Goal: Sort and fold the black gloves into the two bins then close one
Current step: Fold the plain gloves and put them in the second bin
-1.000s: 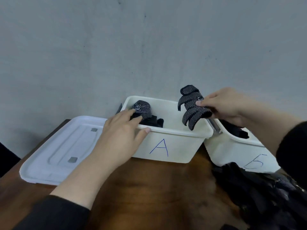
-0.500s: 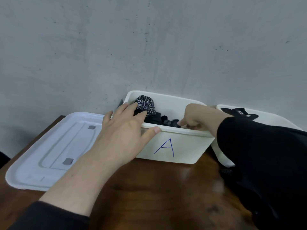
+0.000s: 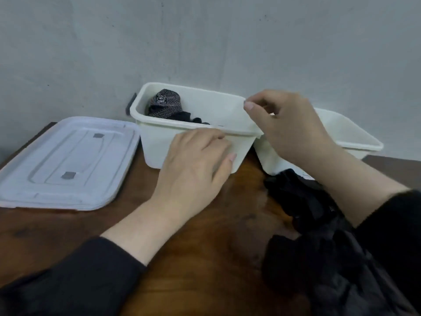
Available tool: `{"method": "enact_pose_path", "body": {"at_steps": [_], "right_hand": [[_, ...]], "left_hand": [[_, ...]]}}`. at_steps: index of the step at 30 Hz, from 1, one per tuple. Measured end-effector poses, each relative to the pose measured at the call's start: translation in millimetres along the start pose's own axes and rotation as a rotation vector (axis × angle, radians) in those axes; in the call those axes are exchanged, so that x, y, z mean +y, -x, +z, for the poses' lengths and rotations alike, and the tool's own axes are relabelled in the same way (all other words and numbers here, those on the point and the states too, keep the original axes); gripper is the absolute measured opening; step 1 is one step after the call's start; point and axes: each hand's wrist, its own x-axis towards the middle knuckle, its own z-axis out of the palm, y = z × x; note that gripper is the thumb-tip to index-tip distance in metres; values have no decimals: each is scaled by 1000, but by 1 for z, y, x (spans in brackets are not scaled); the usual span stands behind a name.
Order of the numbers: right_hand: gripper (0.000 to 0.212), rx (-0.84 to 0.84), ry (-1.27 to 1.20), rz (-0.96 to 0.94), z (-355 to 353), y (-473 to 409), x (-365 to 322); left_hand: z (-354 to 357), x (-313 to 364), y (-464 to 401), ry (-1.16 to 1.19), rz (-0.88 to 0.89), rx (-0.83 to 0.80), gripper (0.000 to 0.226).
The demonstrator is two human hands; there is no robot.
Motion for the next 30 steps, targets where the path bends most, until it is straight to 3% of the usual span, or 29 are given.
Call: {"method": "enact_pose_path", "body": {"at_steps": [4,7,12,18,24,30], "right_hand": [[13,-104,66,99,-26,95,39],[20,-137,183,123,-38,166,73],[47,-246,358,28,-39,256,106],[46,-123,272,21,-31,279,117],[47,-34,305,32,-29,279,120],[24,-55,260,-29,-34,263,114]], "left_hand": [[31,53,48,91,21,-333,40],[34,81,63,132,-75,-549,47],[43,118,83,59,-59,-746,62],[46,138,92,134,-178,-663,52],[31,132,99,250,-442,-426,27],[6,110,105,258,-681,-166,18]]}}
